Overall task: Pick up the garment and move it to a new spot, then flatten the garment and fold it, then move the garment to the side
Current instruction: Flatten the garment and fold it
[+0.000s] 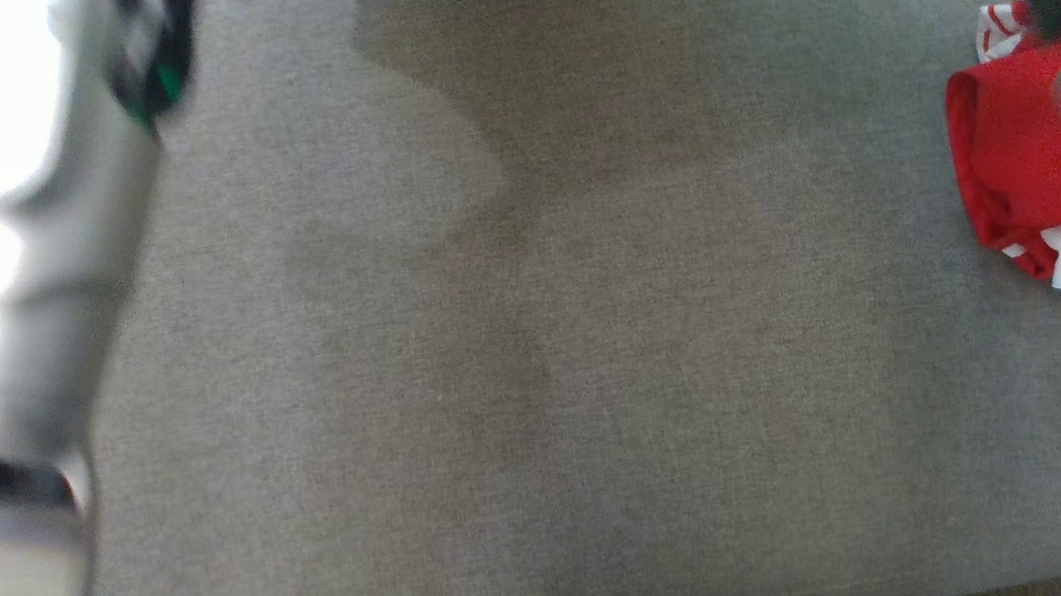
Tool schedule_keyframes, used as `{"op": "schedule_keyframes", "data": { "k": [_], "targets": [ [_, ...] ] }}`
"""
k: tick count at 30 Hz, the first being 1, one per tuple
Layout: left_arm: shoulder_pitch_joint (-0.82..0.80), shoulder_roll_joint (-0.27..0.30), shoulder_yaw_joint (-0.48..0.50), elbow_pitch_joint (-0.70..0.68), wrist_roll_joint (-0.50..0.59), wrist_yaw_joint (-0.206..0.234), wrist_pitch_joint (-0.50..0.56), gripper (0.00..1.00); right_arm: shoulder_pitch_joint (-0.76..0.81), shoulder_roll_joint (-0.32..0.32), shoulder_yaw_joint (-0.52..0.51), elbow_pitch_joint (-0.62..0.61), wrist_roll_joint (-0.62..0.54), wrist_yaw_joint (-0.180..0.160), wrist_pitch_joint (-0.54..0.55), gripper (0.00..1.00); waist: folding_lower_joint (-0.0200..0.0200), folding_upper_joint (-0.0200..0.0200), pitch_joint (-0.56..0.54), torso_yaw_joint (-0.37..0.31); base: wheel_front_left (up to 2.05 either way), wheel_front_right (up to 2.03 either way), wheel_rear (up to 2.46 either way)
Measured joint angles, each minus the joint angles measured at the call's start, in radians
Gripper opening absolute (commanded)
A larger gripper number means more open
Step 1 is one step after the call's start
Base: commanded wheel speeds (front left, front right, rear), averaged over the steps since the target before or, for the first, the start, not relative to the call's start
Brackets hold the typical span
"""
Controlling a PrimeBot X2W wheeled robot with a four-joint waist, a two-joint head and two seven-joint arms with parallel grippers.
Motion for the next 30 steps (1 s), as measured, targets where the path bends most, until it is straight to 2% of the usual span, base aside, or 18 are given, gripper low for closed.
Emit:
{"op": "schedule_keyframes", "data": {
  "k": [5,11,13,20,25,30],
  "targets": [
    [0.212,-0.007,-0.041,0.007,0.058,-0.024,0.000,0.00,0.140,-0.008,0.070,0.072,0.042,0.000,-0.005,0.00,-0.0001,0.0000,-0.039,0.009,0.00,0.00,0.00],
    [0.394,-0.003,-0.084,-0.037,0.092,-0.024,0.000,0.00,0.247,-0.039,0.168,0.102,0.113,0.000,-0.005,0.00,-0.0001,0.0000,-0.091,0.016,0.00,0.00,0.00],
    [0.459,0.001,-0.090,-0.059,0.091,-0.024,0.000,0.00,0.287,-0.051,0.234,0.096,0.169,0.000,0.019,0.00,-0.0002,0.0000,-0.116,0.019,0.00,0.00,0.00],
    [0.632,0.027,-0.115,-0.124,0.083,-0.024,0.000,0.00,0.395,-0.177,0.484,-0.045,0.372,0.000,0.114,0.00,-0.0003,0.0001,-0.212,0.026,0.00,0.00,0.00],
    [0.739,0.027,-0.114,-0.159,0.075,-0.024,0.000,0.00,0.436,-0.268,0.614,-0.156,0.506,0.000,0.202,0.00,-0.0002,0.0001,-0.284,0.029,0.00,0.00,0.00],
    [0.883,0.029,-0.113,-0.202,0.078,-0.024,0.000,0.00,0.513,-0.356,0.700,-0.270,0.616,0.000,0.258,0.00,-0.0003,0.0001,-0.366,0.028,0.00,0.00,0.00]
  ]
}}
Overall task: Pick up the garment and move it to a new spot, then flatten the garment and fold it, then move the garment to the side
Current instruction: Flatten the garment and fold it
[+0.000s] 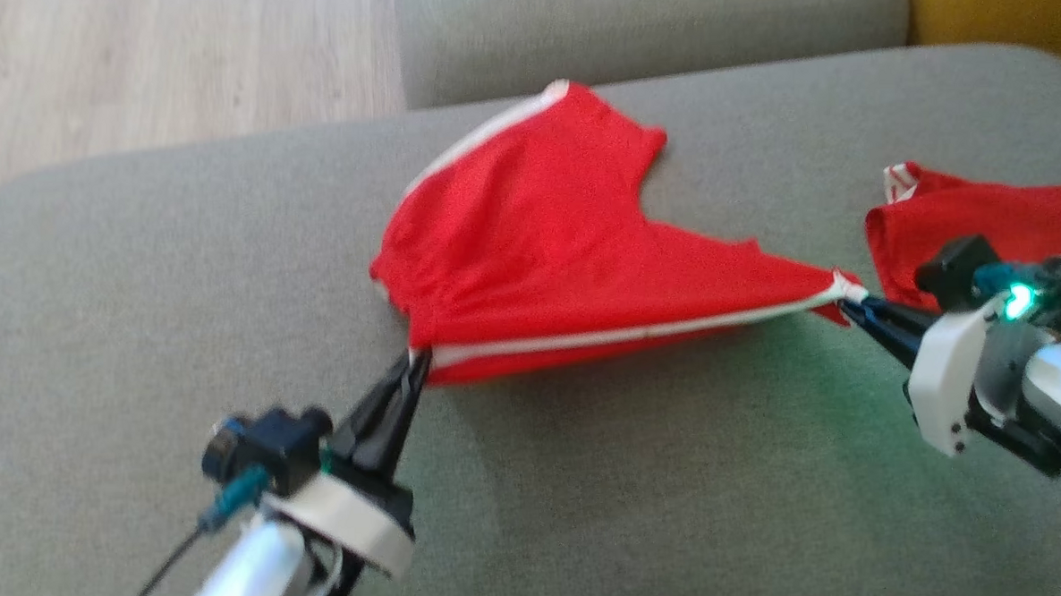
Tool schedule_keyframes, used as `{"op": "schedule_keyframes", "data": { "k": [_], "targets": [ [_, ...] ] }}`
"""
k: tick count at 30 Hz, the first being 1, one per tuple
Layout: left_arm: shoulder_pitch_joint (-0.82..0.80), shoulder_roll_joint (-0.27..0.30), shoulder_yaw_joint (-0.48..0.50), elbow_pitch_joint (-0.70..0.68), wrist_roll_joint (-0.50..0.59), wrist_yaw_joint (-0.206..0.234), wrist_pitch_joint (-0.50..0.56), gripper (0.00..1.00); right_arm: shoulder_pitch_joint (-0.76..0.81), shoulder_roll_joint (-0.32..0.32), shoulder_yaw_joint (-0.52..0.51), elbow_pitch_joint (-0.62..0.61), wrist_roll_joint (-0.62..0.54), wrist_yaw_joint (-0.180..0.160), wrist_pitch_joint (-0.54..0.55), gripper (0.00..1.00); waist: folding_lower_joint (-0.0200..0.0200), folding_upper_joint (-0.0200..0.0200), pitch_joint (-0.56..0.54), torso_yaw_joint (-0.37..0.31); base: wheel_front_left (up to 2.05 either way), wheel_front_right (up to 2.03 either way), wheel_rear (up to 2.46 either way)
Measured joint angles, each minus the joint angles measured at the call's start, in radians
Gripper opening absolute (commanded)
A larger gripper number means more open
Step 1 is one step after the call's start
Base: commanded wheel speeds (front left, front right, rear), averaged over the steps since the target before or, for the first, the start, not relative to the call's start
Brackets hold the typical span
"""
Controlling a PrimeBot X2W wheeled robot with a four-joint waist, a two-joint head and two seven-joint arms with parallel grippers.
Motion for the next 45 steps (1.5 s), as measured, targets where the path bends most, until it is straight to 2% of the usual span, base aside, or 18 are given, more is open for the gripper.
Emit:
{"op": "schedule_keyframes", "data": {
  "k": [6,11,17,23,31,37,45],
  "targets": [
    [0.115,0.016,0.006,-0.068,0.007,0.011,0.000,0.00,0.045,-0.073,0.035,-0.111,0.073,0.000,0.030,0.00,0.0000,0.0000,-0.060,-0.013,0.00,0.00,0.00],
    [0.199,0.037,0.004,-0.149,0.016,0.042,0.000,0.00,0.088,-0.133,0.039,-0.203,0.114,0.000,0.049,0.00,0.0002,0.0000,-0.080,-0.029,0.00,0.00,0.00],
    [0.230,0.046,0.006,-0.222,0.015,0.073,0.005,0.00,0.116,-0.180,-0.013,-0.259,0.116,0.000,0.033,0.00,0.0003,0.0000,-0.072,-0.019,0.00,0.00,0.00],
    [0.184,0.043,0.012,-0.226,0.014,0.085,0.024,0.00,0.101,-0.177,-0.083,-0.257,0.037,0.000,0.033,0.00,0.0003,0.0000,-0.036,0.004,0.00,0.00,0.00],
    [0.020,0.008,0.042,-0.167,0.014,0.088,0.032,0.00,-0.037,-0.135,-0.172,-0.221,-0.073,0.000,0.052,0.00,0.0005,0.0000,0.058,0.053,0.00,0.00,0.00],
    [-0.071,-0.035,0.040,-0.100,0.014,0.071,0.032,0.00,-0.141,-0.106,-0.176,-0.158,-0.130,0.000,0.079,0.00,0.0006,-0.0001,0.131,0.110,0.00,0.00,0.00],
    [-0.202,-0.093,0.029,0.016,0.025,0.062,0.037,0.00,-0.306,-0.077,-0.127,-0.066,-0.153,0.000,0.105,0.00,0.0006,-0.0001,0.225,0.185,0.00,0.00,0.00]
  ]
}}
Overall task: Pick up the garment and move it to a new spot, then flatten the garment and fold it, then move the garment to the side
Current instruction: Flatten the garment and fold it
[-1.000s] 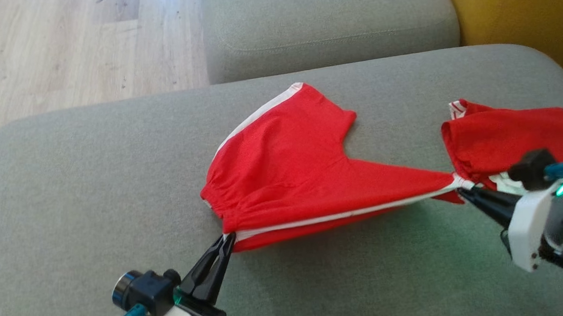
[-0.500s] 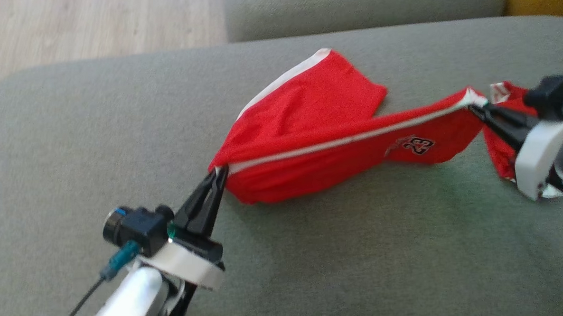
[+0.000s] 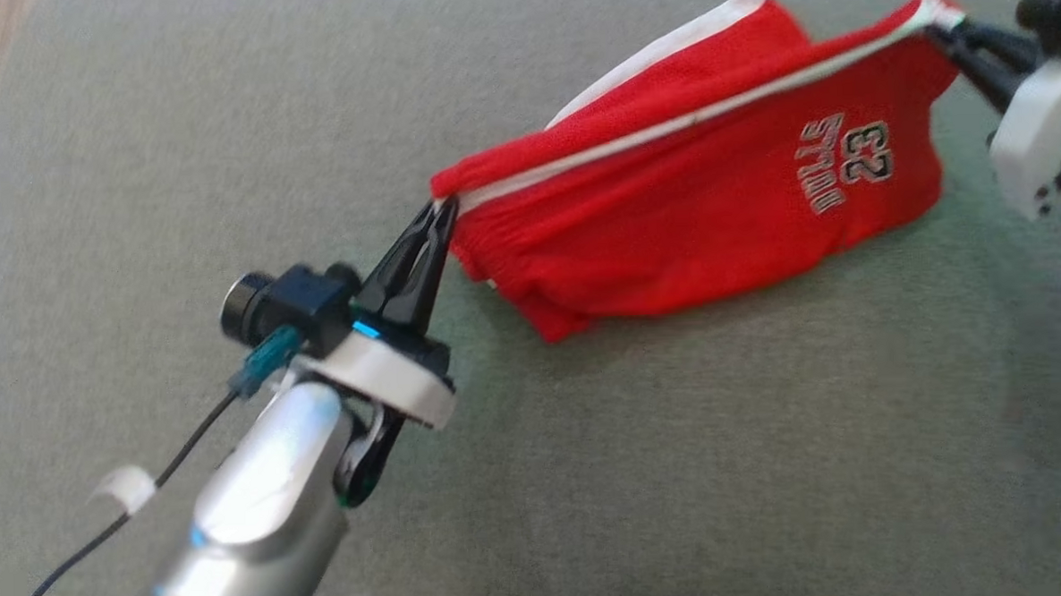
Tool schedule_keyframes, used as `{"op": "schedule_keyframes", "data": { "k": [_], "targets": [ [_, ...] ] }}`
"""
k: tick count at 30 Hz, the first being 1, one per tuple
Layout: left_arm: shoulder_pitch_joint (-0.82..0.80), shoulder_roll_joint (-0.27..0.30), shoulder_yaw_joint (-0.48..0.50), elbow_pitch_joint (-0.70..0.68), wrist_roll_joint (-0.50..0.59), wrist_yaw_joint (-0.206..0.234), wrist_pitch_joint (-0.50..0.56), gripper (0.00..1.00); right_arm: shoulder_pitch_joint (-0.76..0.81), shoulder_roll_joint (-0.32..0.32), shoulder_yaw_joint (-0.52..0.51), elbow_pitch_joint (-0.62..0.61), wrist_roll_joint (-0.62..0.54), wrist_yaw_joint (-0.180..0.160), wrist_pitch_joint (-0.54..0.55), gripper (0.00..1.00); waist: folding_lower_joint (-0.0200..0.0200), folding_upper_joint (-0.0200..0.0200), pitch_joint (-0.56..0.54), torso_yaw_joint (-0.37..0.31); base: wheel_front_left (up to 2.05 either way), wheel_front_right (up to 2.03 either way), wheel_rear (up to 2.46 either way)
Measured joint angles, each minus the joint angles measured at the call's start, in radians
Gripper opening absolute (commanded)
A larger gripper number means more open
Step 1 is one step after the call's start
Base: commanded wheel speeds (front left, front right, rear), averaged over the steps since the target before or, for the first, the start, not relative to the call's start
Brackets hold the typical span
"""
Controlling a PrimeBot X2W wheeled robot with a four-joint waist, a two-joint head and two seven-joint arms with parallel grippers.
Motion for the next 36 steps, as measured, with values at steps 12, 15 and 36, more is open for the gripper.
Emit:
{"op": "schedule_keyframes", "data": {
  "k": [12,15,36],
  "targets": [
    [-0.172,-0.129,-0.063,0.210,0.017,-0.035,-0.007,0.00,-0.182,0.005,0.131,0.170,0.019,0.000,0.009,0.00,-0.0001,0.0000,0.136,0.147,0.00,0.00,0.00],
    [-0.209,-0.155,-0.077,0.252,0.017,-0.043,-0.016,0.00,-0.218,0.006,0.156,0.205,0.032,0.000,0.007,0.00,-0.0001,0.0000,0.161,0.174,0.00,0.00,0.00],
    [-0.258,-0.144,0.031,0.310,0.006,-0.015,-0.037,1.00,-0.275,0.169,0.120,0.516,0.095,0.000,-0.265,1.00,-0.0004,0.0000,0.117,0.145,0.00,0.00,0.00]
  ]
}}
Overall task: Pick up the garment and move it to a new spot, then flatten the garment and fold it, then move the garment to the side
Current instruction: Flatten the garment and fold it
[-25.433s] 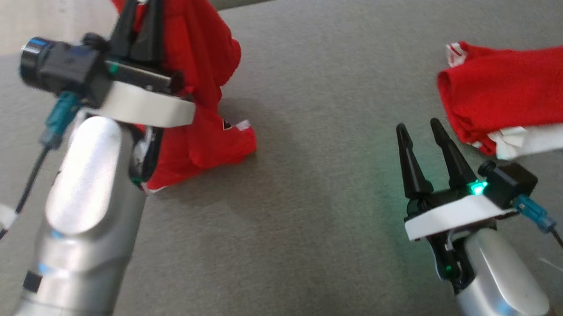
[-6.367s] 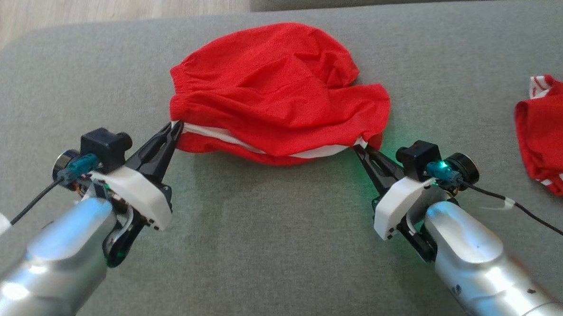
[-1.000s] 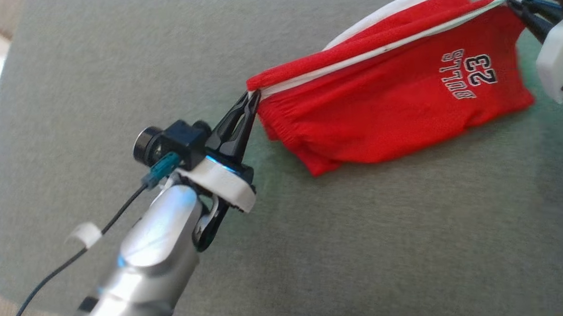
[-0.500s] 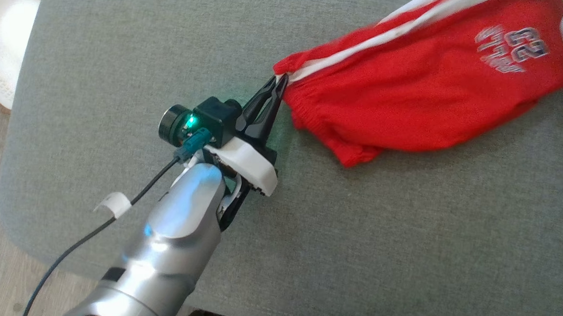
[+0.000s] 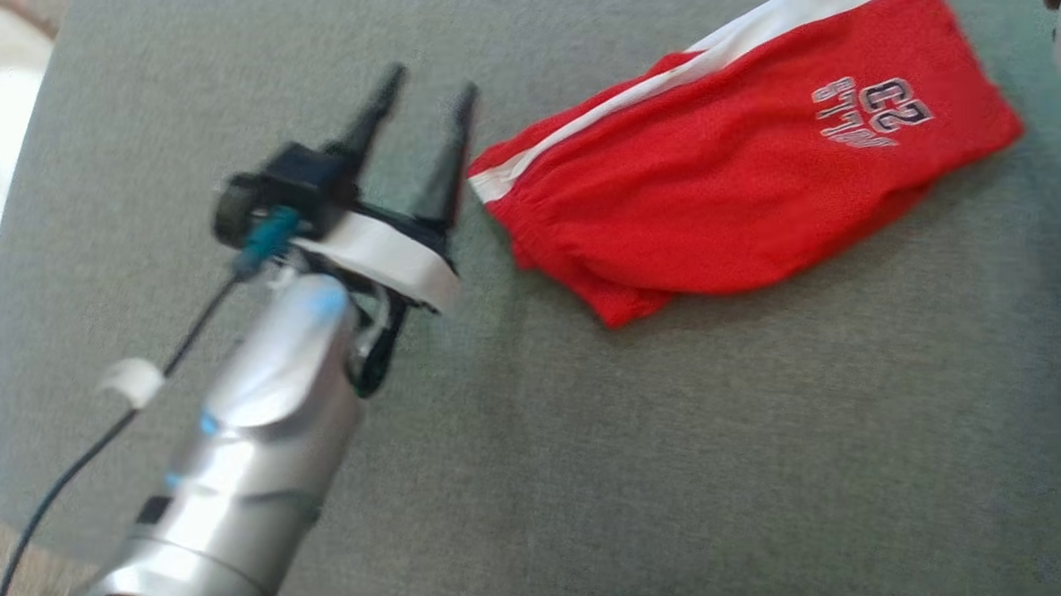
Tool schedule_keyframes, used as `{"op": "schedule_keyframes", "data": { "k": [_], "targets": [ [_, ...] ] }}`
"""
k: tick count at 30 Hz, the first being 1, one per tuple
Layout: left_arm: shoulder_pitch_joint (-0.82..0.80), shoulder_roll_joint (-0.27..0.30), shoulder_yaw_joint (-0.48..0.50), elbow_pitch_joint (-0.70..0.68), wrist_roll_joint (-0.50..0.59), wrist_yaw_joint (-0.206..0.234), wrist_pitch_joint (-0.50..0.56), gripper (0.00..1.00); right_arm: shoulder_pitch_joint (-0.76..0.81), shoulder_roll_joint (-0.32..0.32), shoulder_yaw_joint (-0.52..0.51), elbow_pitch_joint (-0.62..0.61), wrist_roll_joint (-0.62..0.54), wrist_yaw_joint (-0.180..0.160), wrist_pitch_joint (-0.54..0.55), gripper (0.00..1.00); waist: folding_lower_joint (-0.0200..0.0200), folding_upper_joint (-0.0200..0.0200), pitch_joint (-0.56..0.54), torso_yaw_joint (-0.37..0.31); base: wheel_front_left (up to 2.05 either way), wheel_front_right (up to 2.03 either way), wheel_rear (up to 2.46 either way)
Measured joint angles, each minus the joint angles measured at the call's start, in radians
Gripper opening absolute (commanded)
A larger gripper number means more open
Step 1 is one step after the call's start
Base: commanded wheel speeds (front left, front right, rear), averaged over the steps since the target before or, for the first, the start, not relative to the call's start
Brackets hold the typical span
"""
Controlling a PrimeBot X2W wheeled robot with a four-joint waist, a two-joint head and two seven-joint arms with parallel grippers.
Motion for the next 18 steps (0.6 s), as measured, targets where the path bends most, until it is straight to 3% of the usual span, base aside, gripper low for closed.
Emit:
{"op": "schedule_keyframes", "data": {
  "k": [7,10,11,13,18],
  "targets": [
    [0.123,0.065,0.175,-0.215,0.034,0.061,0.000,1.00,0.028,0.077,-0.178,0.019,0.048,0.000,-0.099,1.00,-0.0001,0.0000,-0.088,-0.072,0.00,0.00,0.00],
    [0.186,0.070,0.244,-0.304,0.063,0.084,0.000,1.00,0.082,0.078,-0.330,-0.059,0.018,0.000,-0.100,1.00,-0.0001,0.0000,-0.128,-0.106,0.00,0.00,0.00],
    [0.224,0.070,0.286,-0.356,0.081,0.089,0.000,1.00,0.143,0.081,-0.439,-0.124,-0.020,0.000,-0.100,1.00,-0.0001,0.0000,-0.157,-0.127,0.00,0.00,0.00],
    [0.268,0.069,0.325,-0.400,0.093,0.097,-0.002,1.00,0.236,0.098,-0.545,-0.188,-0.067,0.000,-0.100,1.00,-0.0002,0.0000,-0.189,-0.147,0.00,0.00,0.00],
    [0.376,0.064,0.376,-0.445,0.127,0.101,-0.003,1.00,0.459,0.174,-0.730,-0.304,-0.161,0.000,-0.100,1.00,-0.0002,0.0000,-0.251,-0.186,0.00,0.00,0.00]
  ]
}}
